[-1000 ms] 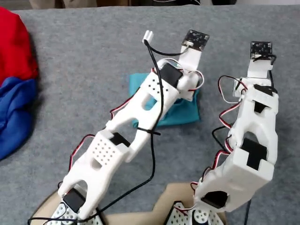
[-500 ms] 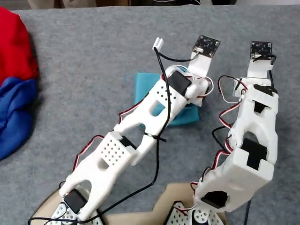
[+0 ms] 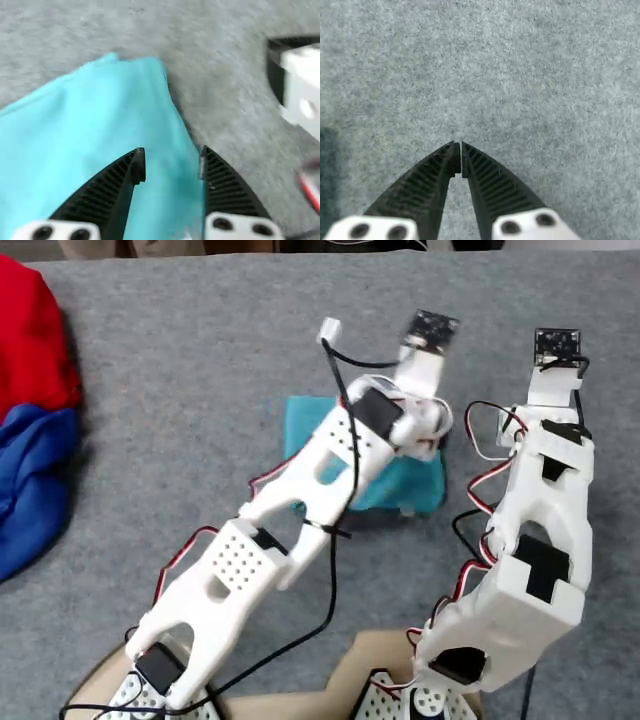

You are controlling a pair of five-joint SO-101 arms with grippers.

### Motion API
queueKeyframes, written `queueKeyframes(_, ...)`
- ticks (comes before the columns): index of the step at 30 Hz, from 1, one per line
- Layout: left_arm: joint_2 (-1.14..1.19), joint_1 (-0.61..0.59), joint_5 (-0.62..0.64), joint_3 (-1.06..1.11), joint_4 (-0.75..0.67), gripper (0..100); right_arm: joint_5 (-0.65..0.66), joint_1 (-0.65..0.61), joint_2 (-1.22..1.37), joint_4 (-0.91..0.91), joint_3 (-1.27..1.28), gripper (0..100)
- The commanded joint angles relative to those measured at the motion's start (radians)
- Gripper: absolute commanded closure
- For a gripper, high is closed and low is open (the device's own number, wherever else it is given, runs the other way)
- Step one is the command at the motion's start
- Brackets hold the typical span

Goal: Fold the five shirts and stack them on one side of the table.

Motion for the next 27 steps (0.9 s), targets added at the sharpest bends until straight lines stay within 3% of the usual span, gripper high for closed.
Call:
queueKeyframes(1,-0.03,-0.066,0.02,-0.083,0.018,79,-0.003,0.01,-0.002,0.009,-0.05,97.9)
queueKeyframes(6,-0.021,-0.161,0.015,-0.155,0.057,85,-0.002,0.008,-0.002,0.014,-0.05,97.9)
queueKeyframes(10,0.001,-0.238,0.014,-0.078,0.0,93,-0.002,0.008,-0.002,0.014,-0.048,97.9)
queueKeyframes(27,0.122,-0.331,0.021,0.048,-0.054,93,-0.002,0.008,-0.007,0.015,-0.044,97.9)
